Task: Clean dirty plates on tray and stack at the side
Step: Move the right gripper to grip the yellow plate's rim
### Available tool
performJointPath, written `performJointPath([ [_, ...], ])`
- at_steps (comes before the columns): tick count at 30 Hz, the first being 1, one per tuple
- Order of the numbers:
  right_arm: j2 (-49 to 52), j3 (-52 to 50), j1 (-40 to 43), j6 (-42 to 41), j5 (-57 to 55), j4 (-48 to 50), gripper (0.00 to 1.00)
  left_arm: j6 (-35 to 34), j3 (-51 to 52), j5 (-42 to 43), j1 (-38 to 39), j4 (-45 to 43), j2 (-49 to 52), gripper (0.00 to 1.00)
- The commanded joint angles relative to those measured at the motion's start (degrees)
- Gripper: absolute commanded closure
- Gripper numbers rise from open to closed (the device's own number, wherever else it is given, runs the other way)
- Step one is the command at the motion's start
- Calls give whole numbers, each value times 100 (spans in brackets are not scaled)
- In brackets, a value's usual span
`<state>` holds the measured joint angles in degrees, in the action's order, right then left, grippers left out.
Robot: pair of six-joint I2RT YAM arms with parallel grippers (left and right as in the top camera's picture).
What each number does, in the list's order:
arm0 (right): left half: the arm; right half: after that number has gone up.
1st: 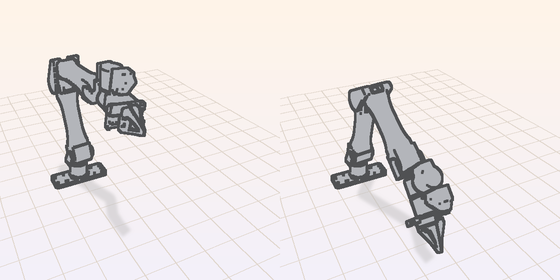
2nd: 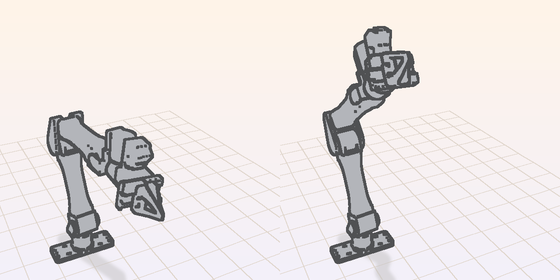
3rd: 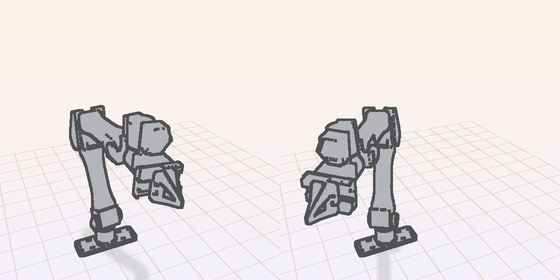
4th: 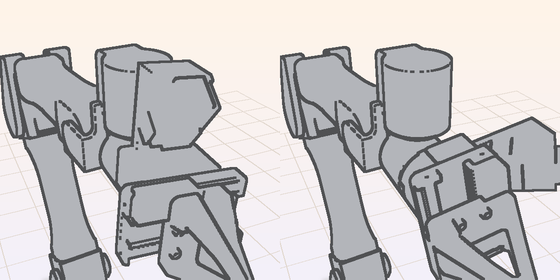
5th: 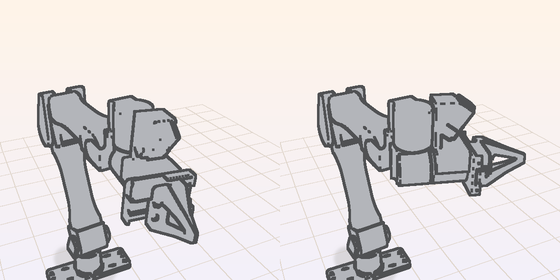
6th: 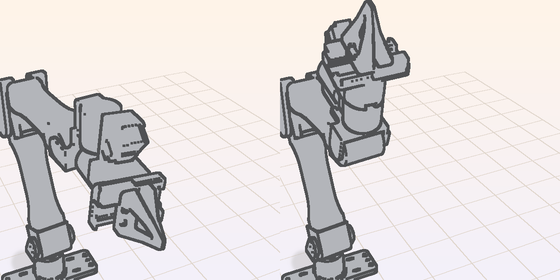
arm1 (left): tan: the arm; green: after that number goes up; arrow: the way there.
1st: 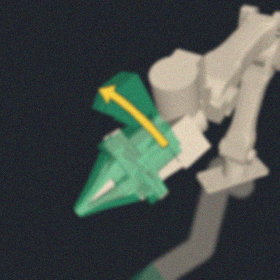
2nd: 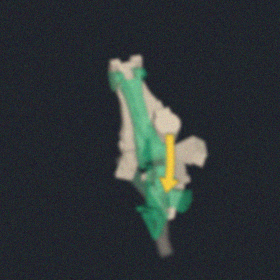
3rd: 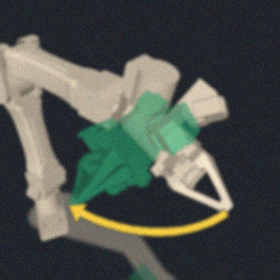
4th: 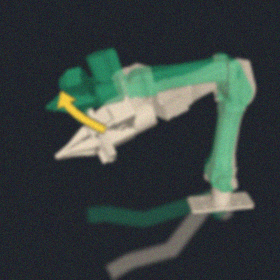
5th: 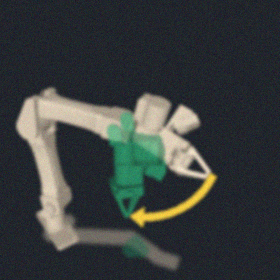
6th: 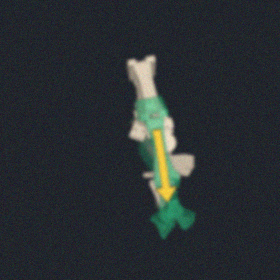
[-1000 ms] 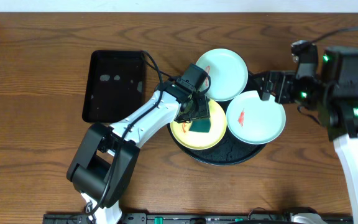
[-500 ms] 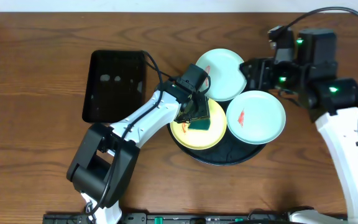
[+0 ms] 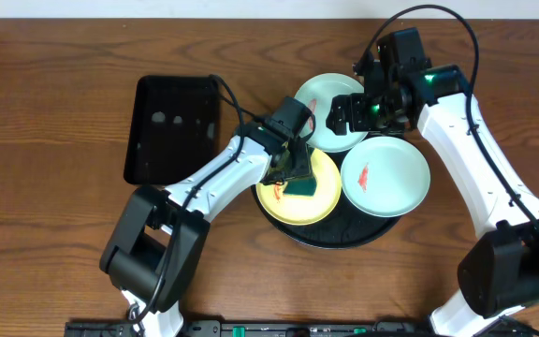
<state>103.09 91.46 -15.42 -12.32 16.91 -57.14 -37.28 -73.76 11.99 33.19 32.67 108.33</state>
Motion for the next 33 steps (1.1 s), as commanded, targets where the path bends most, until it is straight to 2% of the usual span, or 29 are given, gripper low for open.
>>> performJointPath([
  [1, 17, 164, -22, 37, -24, 13, 1, 76, 13, -153, -208, 127, 22, 41],
  [2, 17, 153, -22, 37, -50, 13, 3, 76, 13, -153, -269, 177, 22, 41],
  [3, 17, 138, -33, 39, -68, 20, 12, 76, 13, -149, -328, 221, 22, 41],
  [5, 57, 48, -90, 105, -160, 120, 41, 103, 13, -39, -459, 278, 22, 41],
  [6, 85, 2, -127, 195, -225, 164, 48, 168, 13, 96, -511, 284, 22, 41],
  [10, 308, -216, -275, 339, -356, 417, 50, 540, 13, 745, -671, 216, 22, 41],
  [15, 697, -302, -389, 599, -319, 693, 62, 715, 13, 905, -776, 199, 22, 41],
  [23, 1322, -302, -535, 817, -317, 562, 60, 859, 13, 968, -804, 199, 22, 41],
  [33, 1425, -315, -566, 1287, -402, 50, 61, 857, 13, 968, -804, 199, 22, 41],
])
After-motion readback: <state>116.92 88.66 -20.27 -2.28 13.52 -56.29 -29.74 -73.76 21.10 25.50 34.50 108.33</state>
